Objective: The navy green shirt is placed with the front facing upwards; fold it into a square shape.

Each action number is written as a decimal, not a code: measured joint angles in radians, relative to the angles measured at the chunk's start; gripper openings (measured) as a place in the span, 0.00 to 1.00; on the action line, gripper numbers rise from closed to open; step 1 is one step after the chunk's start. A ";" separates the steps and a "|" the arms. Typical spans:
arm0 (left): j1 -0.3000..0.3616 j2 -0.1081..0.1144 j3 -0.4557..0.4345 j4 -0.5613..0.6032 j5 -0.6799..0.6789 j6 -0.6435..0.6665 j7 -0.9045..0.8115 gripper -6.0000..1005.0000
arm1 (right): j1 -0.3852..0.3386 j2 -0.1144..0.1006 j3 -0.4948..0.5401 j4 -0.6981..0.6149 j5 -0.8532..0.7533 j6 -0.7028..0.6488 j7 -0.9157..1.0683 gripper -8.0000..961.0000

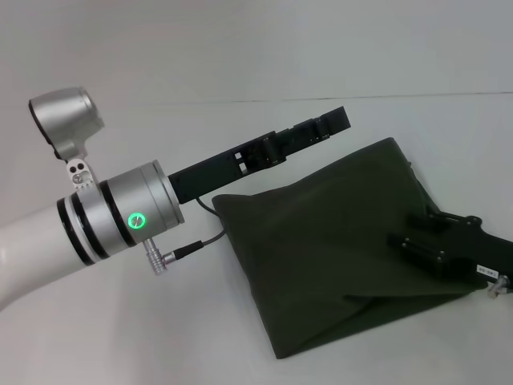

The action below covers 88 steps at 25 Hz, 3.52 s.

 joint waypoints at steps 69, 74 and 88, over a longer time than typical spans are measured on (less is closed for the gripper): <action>0.027 0.002 -0.078 -0.003 0.049 0.040 0.035 0.96 | -0.157 -0.042 -0.016 -0.101 0.121 -0.219 0.047 0.57; 0.023 0.002 -0.076 -0.003 0.050 0.040 0.035 0.96 | -0.162 -0.018 -0.015 -0.090 0.058 -0.194 0.016 0.57; 0.029 0.002 -0.079 -0.004 0.051 0.053 0.035 0.96 | -0.132 -0.004 0.007 -0.010 0.014 0.001 -0.063 0.60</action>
